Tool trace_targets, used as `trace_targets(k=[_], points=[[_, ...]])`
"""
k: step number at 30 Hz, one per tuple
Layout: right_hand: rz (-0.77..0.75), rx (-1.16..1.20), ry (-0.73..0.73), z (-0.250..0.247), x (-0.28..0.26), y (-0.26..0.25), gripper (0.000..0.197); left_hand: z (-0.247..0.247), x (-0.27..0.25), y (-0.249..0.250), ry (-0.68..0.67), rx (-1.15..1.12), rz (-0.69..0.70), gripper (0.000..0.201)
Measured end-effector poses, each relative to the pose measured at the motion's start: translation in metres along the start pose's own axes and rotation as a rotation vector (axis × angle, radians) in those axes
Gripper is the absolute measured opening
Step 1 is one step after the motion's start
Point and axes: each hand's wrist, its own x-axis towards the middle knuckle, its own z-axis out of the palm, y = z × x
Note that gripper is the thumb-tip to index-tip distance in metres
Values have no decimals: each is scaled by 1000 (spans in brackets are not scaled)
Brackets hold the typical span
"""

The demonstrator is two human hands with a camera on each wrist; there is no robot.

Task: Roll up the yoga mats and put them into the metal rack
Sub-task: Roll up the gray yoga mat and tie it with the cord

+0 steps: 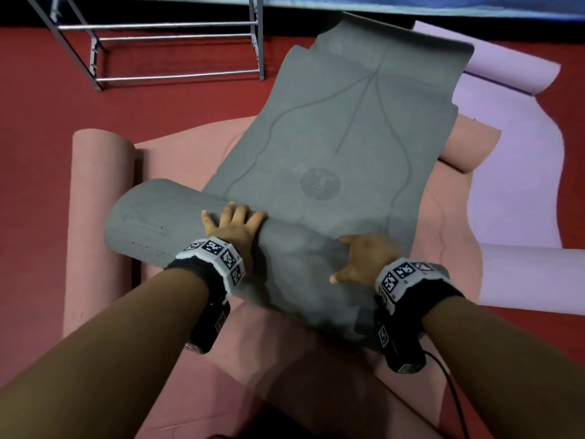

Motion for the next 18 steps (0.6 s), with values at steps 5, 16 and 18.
trace_targets(k=[5,16,18], points=[[-57,-73,71,-52,-82,-15,58,-66,-52,0,31,-51,62,104],[48,459,-113,-79,-179,-4,55,-89,-176,23,217,113,176,60],[135,484,-137,-66,-176,7,51,-70,-190,26,337,115,211,63]])
